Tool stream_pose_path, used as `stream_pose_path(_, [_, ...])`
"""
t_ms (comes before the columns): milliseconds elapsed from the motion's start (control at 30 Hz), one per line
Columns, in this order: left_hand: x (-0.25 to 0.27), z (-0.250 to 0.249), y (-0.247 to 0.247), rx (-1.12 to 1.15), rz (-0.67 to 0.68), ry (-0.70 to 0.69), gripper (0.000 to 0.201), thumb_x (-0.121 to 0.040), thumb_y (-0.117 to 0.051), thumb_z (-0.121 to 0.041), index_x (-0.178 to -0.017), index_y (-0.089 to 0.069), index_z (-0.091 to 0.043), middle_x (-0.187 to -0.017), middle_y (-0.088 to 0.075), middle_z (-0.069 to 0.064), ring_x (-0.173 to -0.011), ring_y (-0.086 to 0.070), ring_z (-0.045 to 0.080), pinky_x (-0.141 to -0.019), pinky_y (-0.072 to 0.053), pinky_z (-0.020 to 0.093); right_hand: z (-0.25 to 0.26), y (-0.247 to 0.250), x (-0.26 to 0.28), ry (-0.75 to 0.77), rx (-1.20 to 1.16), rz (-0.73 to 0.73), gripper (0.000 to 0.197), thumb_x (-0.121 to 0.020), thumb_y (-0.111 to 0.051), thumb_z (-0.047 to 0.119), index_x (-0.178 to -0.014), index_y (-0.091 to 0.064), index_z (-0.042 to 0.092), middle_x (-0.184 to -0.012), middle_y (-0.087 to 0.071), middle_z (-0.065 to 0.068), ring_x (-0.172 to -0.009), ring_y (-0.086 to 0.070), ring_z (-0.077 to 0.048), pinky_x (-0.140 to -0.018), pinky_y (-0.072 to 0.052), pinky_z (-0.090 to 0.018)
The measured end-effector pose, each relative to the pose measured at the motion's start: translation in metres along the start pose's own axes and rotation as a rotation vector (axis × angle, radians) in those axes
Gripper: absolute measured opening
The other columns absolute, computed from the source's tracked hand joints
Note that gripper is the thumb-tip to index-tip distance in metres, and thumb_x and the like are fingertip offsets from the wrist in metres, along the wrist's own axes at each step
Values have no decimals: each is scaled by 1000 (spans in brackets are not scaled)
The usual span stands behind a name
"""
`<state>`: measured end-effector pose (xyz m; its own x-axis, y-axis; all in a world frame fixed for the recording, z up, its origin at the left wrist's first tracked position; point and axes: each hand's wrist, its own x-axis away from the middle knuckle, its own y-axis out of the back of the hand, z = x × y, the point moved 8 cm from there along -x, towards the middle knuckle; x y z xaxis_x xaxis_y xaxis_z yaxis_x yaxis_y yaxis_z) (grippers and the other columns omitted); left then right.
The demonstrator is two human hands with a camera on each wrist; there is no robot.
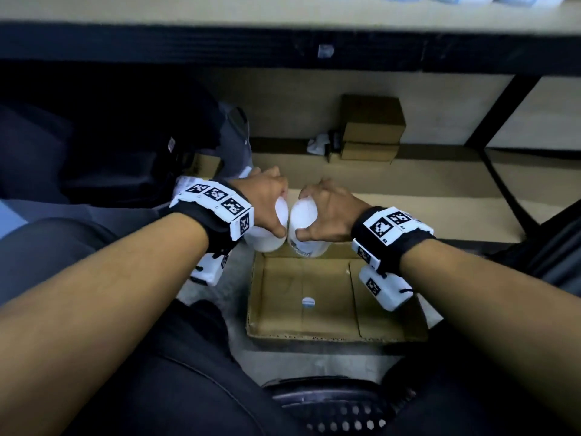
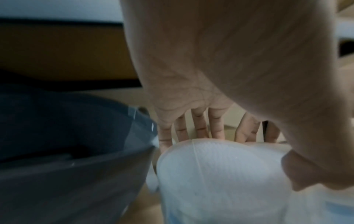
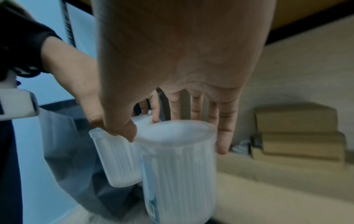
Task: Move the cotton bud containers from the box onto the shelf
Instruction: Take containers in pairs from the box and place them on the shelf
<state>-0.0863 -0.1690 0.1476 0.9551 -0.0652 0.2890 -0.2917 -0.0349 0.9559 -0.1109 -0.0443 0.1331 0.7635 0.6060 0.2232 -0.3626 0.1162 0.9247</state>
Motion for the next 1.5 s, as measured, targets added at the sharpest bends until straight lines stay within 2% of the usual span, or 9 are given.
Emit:
stream_pose_path(167, [20, 1, 53, 16, -52, -12, 69, -51, -78, -57, -104, -47, -28, -106, -40, -6, -98, -40, 19, -84, -50, 43, 23, 49, 10, 68, 78, -45, 73, -62, -70, 61, -126, -50, 32, -120, -43, -5, -116, -45, -26, -91, -48, -40])
stream_pose_path(267, [35, 2, 91, 3, -128, -23, 70, -51, -77, -58, -107, -49, -26, -107, -44, -6, -100, -43, 19, -86, -50, 42, 35, 80, 15, 81, 101, -88, 81, -59, -65, 66, -131, -47, 33, -123, -39, -3, -115, -44, -27, -91, -50, -45])
stream_pose_path(400, [55, 4, 140, 27, -248, -43, 71, -52, -77, -57, -111, -58, -24, -107, -51, -6, -98, -52, 17, -87, -51, 38, 53, 121, 15, 129, 126, -199, 84, -51, -55, 76, -125, -49, 38, -119, -50, 0, -115, -47, -29, -92, -49, -45])
stream_pose_path(600, [92, 7, 212, 13, -434, -80, 69, -56, -72, -59, -115, -62, -26, -111, -58, -6, -98, -55, 15, -89, -49, 34, 84, 195, 31, 215, 114, -337, 75, -52, -58, 75, -116, -58, 36, -109, -56, -1, -97, -57, -26, -80, -53, -37])
stream_pose_path(767, [117, 11, 264, -26, -559, -79, 72, -51, -59, -67, -113, -64, -30, -107, -61, -8, -94, -57, 14, -83, -49, 31, 105, 250, 55, 253, 115, -440, 78, -61, -65, 65, -131, -57, 31, -121, -52, -1, -101, -53, -18, -77, -43, -28])
stream_pose_path(933, [125, 15, 297, -41, -591, -37, 70, -53, -59, -68, -113, -66, -31, -108, -62, -8, -99, -58, 18, -90, -50, 38, 120, 286, 60, 260, 78, -524, 81, -58, -62, 66, -131, -60, 30, -126, -58, 0, -109, -56, -18, -83, -48, -29])
stream_pose_path(1100, [123, 23, 318, -27, -571, 22, 63, -56, -62, -71, -110, -65, -38, -110, -59, -10, -98, -59, 18, -85, -52, 38, 127, 310, 56, 248, 107, -536, 74, -69, -66, 60, -134, -58, 26, -135, -58, 2, -119, -53, -19, -82, -38, -26])
stream_pose_path(1400, [107, 36, 342, -35, -584, 55, 51, -73, -69, -58, -116, -67, -33, -100, -56, -10, -96, -56, 18, -84, -46, 33, 132, 337, 35, 237, 98, -586, 70, -64, -62, 60, -124, -65, 25, -119, -67, 3, -100, -56, -16, -81, -45, -25])
stream_pose_path(1500, [100, 42, 347, -16, -581, 53, 46, -78, -69, -52, -119, -67, -31, -99, -57, -9, -95, -54, 17, -82, -42, 30, 134, 338, 27, 241, 80, -572, 68, -67, -61, 59, -124, -66, 23, -120, -68, 2, -105, -60, -18, -87, -49, -26])
